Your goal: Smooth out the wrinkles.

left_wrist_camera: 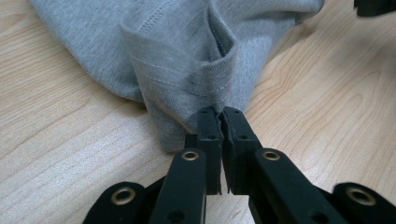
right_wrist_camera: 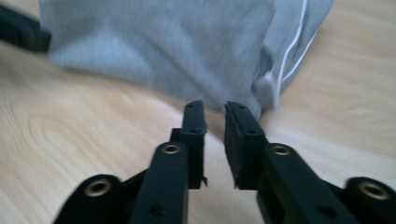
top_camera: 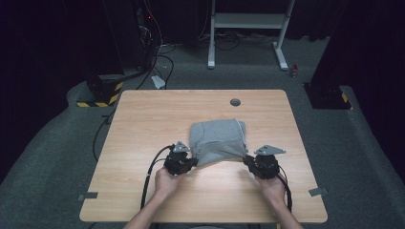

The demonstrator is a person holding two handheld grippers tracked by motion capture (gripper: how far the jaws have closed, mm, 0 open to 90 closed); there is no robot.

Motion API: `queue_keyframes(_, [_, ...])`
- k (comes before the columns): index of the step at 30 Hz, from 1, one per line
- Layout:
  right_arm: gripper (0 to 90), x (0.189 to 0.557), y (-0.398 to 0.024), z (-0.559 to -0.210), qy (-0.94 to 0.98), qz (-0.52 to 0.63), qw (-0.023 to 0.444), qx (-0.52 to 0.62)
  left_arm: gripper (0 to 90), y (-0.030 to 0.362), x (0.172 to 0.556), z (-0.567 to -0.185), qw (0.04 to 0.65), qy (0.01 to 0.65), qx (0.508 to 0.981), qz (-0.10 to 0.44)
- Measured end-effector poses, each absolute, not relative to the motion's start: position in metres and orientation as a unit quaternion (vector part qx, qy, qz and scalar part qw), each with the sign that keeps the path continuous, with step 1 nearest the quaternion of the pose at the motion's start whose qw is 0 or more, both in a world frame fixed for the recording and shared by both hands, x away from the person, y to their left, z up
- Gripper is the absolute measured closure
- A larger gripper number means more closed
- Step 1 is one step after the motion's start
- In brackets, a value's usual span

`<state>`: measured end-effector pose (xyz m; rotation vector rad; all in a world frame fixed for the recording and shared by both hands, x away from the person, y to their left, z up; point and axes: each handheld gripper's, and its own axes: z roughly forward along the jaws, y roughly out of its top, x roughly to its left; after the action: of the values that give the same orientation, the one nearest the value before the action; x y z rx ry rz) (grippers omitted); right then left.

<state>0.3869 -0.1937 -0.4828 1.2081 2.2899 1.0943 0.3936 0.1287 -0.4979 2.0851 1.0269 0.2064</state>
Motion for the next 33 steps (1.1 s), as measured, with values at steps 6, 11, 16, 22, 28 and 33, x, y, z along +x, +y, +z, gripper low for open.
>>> queue_keyframes(6, [53.5, 0.415, -0.189, -0.465, 0.784, 0.392, 0.163, 0.453, 86.3, 0.128, 0.392, -0.503, 0.383, 0.401, 0.830, 0.066])
queue_keyframes(11, [55.4, 0.433, -0.182, -0.462, 0.778, 0.395, 0.148, 0.465, 82.6, 0.129, 0.389, -0.502, 0.381, 0.404, 0.829, 0.068])
queue_keyframes(16, [81.9, 0.437, -0.176, -0.464, 0.799, 0.384, 0.125, 0.445, 67.9, 0.136, 0.381, -0.484, 0.409, 0.412, 0.810, 0.088])
queue_keyframes(22, [88.5, 0.422, -0.177, -0.460, 0.808, 0.384, 0.137, 0.426, 54.1, 0.143, 0.396, -0.472, 0.416, 0.447, 0.785, 0.103])
queue_keyframes(28, [84.5, 0.409, -0.183, -0.464, 0.807, 0.387, 0.141, 0.422, 47.5, 0.128, 0.420, -0.472, 0.414, 0.465, 0.777, 0.097])
queue_keyframes(33, [66.9, 0.417, -0.184, -0.457, 0.787, 0.405, 0.150, 0.440, 52.3, 0.121, 0.433, -0.478, 0.396, 0.473, 0.782, 0.089])
